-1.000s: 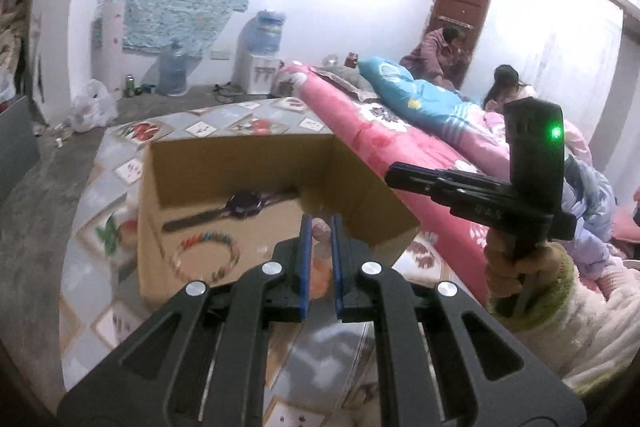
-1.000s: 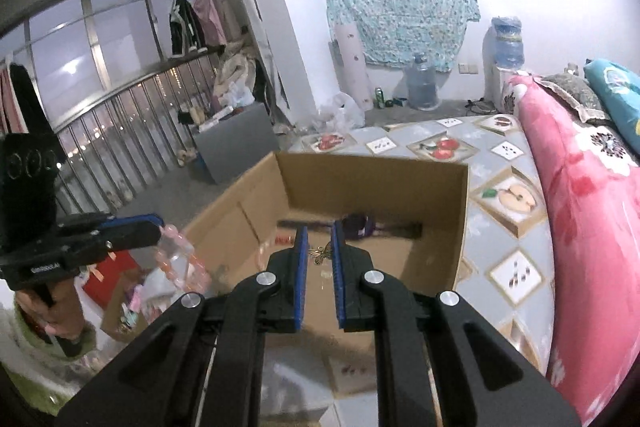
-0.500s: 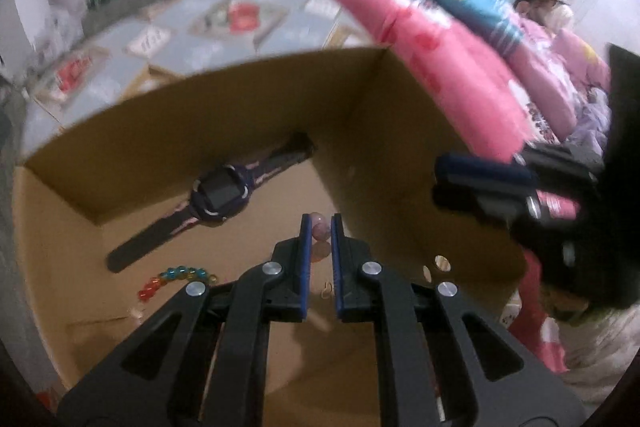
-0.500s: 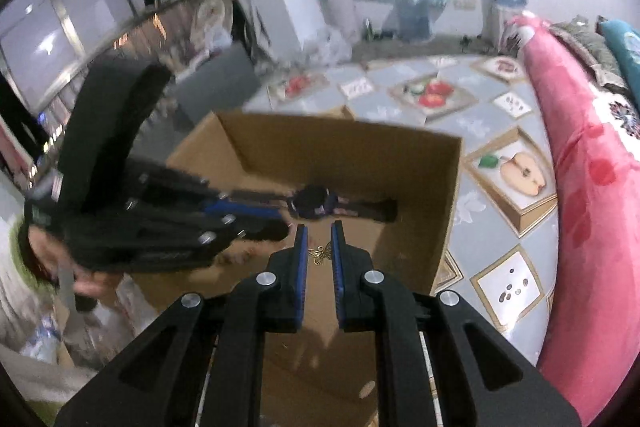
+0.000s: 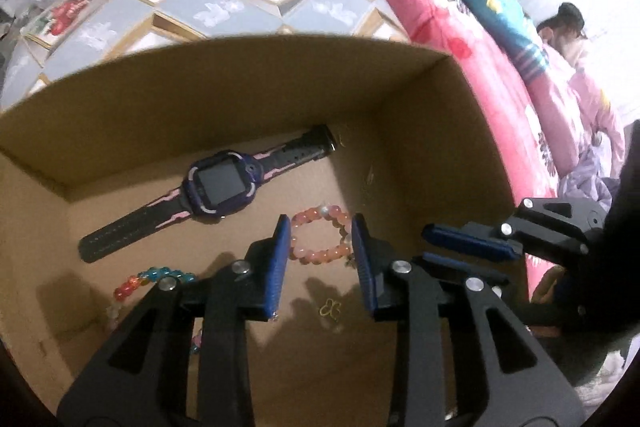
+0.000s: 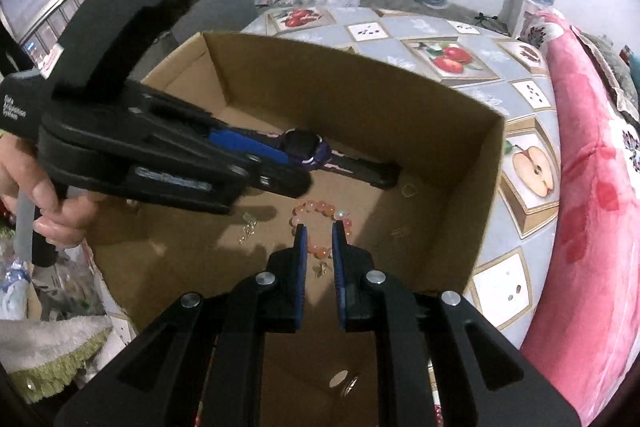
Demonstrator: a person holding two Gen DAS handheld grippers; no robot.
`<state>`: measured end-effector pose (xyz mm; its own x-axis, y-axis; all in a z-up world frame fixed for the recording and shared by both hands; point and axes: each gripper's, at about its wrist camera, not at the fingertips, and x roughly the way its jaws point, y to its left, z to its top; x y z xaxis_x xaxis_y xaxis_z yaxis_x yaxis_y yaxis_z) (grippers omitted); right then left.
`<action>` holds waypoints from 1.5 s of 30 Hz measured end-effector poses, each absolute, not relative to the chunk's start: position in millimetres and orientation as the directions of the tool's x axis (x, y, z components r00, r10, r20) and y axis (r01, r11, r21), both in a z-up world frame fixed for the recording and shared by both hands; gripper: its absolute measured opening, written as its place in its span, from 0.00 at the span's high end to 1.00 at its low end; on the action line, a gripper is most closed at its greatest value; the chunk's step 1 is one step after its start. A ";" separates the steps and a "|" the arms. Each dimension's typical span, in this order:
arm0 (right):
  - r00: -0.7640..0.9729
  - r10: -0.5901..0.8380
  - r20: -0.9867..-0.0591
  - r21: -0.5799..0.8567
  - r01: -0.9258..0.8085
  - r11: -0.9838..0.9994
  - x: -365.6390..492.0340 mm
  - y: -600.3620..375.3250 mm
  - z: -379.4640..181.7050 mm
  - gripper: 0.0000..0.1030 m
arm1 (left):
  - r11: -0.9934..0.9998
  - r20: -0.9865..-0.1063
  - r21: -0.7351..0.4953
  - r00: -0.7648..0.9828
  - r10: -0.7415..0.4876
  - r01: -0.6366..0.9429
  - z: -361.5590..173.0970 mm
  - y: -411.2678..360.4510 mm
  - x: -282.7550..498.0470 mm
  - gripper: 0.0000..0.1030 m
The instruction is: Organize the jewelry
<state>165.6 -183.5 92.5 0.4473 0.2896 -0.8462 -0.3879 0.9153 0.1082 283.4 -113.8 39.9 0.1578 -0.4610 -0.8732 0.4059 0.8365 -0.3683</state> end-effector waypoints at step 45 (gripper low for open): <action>0.517 0.410 -0.751 0.515 0.070 0.855 63.4 -292.4 71.8 0.56 | 0.922 -0.808 -0.357 0.447 -0.385 0.149 49.7 -2.4 129.0 0.13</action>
